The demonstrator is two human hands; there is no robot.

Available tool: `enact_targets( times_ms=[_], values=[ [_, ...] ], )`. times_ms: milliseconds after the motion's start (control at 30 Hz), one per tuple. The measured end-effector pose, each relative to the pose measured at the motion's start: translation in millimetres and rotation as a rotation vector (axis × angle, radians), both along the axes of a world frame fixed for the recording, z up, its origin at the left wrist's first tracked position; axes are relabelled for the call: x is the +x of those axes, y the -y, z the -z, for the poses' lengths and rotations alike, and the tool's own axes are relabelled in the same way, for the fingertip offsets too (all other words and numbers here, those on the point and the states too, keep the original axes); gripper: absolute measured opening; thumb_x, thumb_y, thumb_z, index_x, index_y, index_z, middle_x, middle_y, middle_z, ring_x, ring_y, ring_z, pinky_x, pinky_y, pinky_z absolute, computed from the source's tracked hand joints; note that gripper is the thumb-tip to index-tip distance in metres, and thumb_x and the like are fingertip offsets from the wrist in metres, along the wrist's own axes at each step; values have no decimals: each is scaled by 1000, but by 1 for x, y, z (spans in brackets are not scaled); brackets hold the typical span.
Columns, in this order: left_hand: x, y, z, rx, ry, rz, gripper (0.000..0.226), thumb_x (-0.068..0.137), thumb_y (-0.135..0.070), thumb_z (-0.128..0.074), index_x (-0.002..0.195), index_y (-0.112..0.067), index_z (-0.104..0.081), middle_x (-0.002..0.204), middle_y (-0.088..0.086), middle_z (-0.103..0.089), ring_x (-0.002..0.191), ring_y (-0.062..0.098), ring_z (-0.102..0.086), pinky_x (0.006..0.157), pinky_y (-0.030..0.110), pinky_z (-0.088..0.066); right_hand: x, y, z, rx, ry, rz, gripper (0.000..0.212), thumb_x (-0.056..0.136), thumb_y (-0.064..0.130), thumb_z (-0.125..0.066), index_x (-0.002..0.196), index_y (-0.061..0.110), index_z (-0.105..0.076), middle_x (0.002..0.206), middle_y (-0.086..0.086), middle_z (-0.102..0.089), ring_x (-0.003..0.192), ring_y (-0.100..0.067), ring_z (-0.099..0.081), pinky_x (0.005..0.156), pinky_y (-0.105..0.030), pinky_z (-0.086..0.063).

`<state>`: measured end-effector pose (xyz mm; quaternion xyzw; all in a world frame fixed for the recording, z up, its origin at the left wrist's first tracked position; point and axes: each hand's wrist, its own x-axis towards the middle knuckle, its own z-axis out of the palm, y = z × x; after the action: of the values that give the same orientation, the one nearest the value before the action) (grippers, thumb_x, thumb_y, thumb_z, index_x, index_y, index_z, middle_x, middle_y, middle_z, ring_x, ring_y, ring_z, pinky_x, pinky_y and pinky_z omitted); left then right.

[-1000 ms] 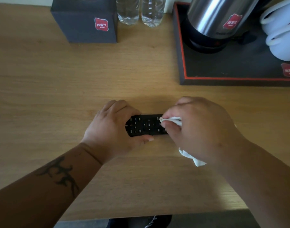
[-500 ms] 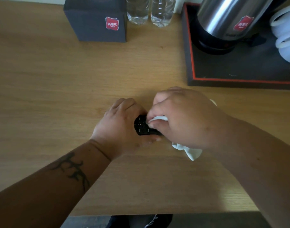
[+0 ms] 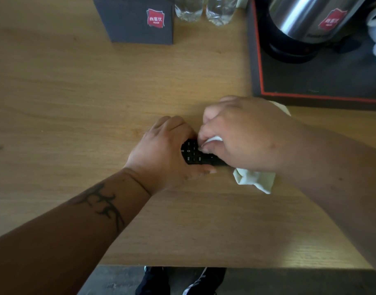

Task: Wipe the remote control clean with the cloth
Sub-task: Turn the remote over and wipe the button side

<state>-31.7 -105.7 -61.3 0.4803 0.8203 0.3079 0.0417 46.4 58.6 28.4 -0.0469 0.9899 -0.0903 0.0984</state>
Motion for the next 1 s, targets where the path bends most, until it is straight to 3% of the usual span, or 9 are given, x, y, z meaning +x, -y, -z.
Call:
enact_targets(
  times_ms=[233, 367, 533, 633, 733, 833, 1000],
  values=[
    [-1, -1, 3, 40, -14, 3, 58, 59, -72, -74, 81, -20, -60, 82, -12, -42, 82, 10, -39, 75, 33, -44, 9, -1, 4, -19, -6, -28, 18, 92, 44, -54, 97, 41, -72, 94, 15, -59, 96, -9, -47, 65, -31, -35],
    [-2, -2, 2, 32, -17, 16, 61, 59, -74, -72, 84, -20, -63, 84, -12, -45, 83, 11, -42, 80, 38, -47, 1, -6, 7, -21, -57, 37, 17, 92, 45, -56, 96, 40, -72, 95, 16, -59, 100, -11, -50, 73, -36, -47],
    [0, -1, 0, 41, -18, 4, 57, 59, -73, -72, 80, -21, -59, 82, -12, -44, 82, 11, -43, 78, 32, -43, 9, -2, 9, -55, -43, 1, 16, 90, 45, -57, 94, 42, -72, 94, 17, -59, 96, -9, -50, 69, -31, -39],
    [-1, -1, -2, 26, -3, -11, 62, 57, -74, -71, 84, -19, -63, 84, -10, -49, 84, 11, -45, 79, 35, -45, 1, -8, 11, -36, -64, 68, 16, 90, 46, -58, 96, 40, -72, 98, 16, -60, 101, -13, -52, 76, -36, -47],
    [-2, -2, -3, 0, 3, -7, 65, 57, -75, -70, 88, -18, -66, 86, -8, -54, 84, 14, -49, 79, 39, -48, 2, -23, 8, -26, -83, 125, 18, 89, 46, -57, 96, 40, -72, 98, 16, -59, 104, -14, -53, 78, -35, -45],
    [-2, -1, -2, -4, -16, -14, 63, 57, -75, -71, 85, -19, -64, 83, -8, -52, 82, 15, -48, 78, 35, -45, 7, -19, 5, -122, -72, 98, 25, 86, 51, -50, 94, 42, -73, 96, 18, -59, 100, -8, -51, 79, -34, -43],
    [-1, -2, -1, -7, -32, -20, 62, 57, -73, -73, 84, -18, -64, 82, -8, -52, 81, 14, -46, 78, 33, -43, 8, -13, 12, -99, -49, 83, 16, 90, 47, -58, 96, 42, -73, 96, 17, -60, 102, -9, -52, 80, -36, -46]
  ],
)
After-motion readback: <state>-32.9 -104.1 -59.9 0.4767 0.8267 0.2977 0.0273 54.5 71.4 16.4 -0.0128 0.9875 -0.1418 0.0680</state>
